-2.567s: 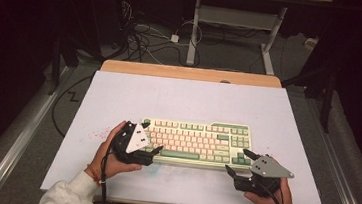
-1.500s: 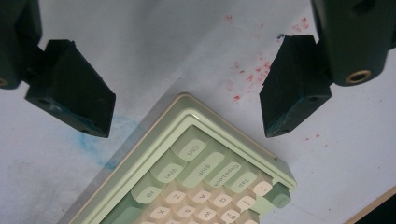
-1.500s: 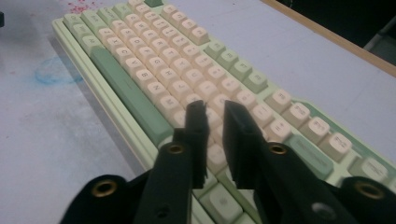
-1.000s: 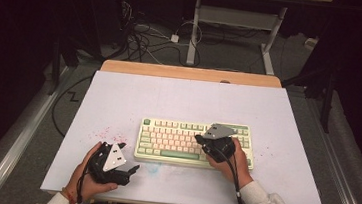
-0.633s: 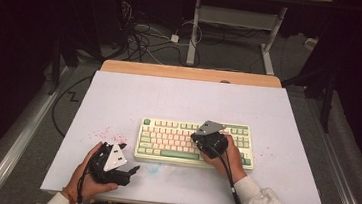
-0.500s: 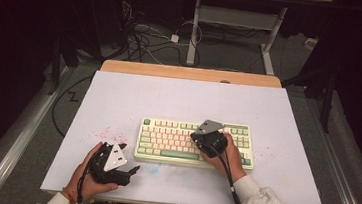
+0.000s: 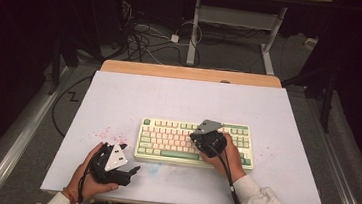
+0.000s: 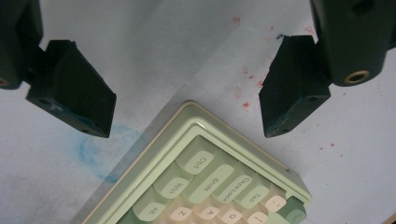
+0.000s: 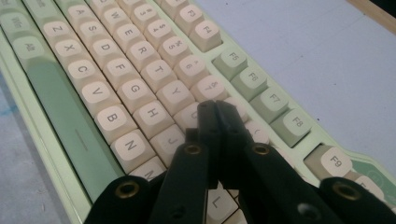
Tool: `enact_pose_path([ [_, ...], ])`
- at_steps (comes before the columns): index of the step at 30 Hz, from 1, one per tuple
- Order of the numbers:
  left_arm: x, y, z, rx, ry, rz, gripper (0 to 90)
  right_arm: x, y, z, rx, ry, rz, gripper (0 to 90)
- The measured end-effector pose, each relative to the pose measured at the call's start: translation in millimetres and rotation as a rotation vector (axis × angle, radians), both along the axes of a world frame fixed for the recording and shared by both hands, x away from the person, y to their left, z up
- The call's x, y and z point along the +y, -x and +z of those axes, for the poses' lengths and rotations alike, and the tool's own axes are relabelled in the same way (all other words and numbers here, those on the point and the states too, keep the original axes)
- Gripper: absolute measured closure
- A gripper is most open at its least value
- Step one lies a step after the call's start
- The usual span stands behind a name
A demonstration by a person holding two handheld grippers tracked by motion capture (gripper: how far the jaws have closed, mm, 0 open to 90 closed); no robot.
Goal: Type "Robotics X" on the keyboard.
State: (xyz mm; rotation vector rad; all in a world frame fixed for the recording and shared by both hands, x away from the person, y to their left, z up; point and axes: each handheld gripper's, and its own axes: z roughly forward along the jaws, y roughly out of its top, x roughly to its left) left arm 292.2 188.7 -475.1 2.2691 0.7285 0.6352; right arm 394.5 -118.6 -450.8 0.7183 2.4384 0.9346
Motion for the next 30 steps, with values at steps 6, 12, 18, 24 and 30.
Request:
enact_pose_path([
  [6, -0.6, -1.4, -0.8, 0.002, -0.004, -0.002, 17.7, -4.0, 1.0, 3.0, -0.014, -0.037, -0.001, 88.3],
  [12, -1.3, -3.5, -2.6, 0.011, -0.011, -0.003, 18.0, -7.9, 3.5, 7.6, -0.036, -0.075, 0.0, 81.7],
  [18, -1.4, -4.0, -3.2, 0.014, -0.016, -0.002, 18.1, -12.1, 8.8, 13.0, -0.067, -0.113, -0.001, 66.9],
  [24, -1.1, -4.0, -2.5, 0.013, -0.017, -0.002, 18.1, -21.1, 13.4, 19.1, -0.102, -0.153, 0.0, 48.0],
  [30, -1.6, -4.5, -2.6, 0.014, -0.02, -0.001, 18.6, -28.7, 21.0, 28.0, -0.169, -0.178, -0.026, 34.6],
])
